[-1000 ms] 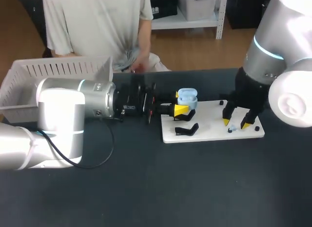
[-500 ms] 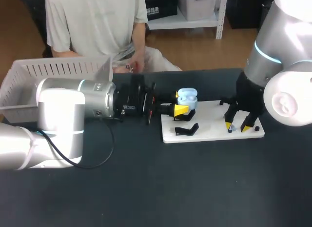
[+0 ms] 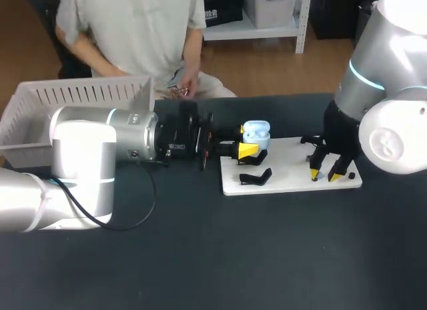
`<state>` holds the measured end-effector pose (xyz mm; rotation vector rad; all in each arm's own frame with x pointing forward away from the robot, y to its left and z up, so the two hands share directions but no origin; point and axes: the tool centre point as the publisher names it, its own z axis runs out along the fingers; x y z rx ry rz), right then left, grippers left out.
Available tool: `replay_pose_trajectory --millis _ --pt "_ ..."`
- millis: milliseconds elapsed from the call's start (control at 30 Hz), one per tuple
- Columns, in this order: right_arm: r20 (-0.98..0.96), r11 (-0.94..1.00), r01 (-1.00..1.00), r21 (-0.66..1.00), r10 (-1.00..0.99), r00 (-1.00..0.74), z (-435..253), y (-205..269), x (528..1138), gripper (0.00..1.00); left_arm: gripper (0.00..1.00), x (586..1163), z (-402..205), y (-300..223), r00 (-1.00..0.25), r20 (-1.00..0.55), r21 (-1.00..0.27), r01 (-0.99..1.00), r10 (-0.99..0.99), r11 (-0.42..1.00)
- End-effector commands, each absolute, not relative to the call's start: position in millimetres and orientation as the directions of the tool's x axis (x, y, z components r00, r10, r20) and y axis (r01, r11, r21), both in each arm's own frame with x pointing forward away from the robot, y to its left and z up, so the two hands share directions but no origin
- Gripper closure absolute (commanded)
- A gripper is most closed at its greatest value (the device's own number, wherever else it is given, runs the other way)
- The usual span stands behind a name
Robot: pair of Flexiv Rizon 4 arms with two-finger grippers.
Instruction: Pick up each earbud case from the left stands, insert the matching earbuds, close the lid, and place the case in the box.
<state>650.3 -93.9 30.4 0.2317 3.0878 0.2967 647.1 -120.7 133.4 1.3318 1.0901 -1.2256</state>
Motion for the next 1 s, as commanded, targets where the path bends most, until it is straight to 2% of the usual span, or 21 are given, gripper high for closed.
replay_pose_trajectory --millis 33,567,600,633,733,1000 --pt "-0.015 0.971 0.146 0.191 0.152 -0.988 29 -94 653 0.69 1.0 648 133 -121 0.086 -0.996 0.086 0.99 -0.004 -0.112" --pt "-0.004 0.971 0.142 0.193 0.146 -0.989 25 -90 655 0.82 1.0 648 133 -121 0.086 -0.996 0.086 0.99 -0.004 -0.112" --pt "-0.004 0.971 0.143 0.193 0.146 -0.989 25 -90 655 0.84 1.0 648 133 -121 0.086 -0.996 0.086 0.99 -0.004 -0.112" --pt "-0.004 0.97 0.145 0.194 0.148 -0.989 25 -90 656 0.92 1.0 648 133 -121 0.086 -0.996 0.086 0.99 -0.004 -0.112" --pt "-0.004 0.97 0.148 0.194 0.151 -0.988 26 -91 656 1.0 1.0 648 133 -121 0.086 -0.996 0.086 0.99 -0.004 -0.112" --pt "-0.003 0.969 0.153 0.193 0.157 -0.988 39 -94 651 1.0 1.0 648 133 -121 0.086 -0.996 0.086 0.99 -0.004 -0.112"
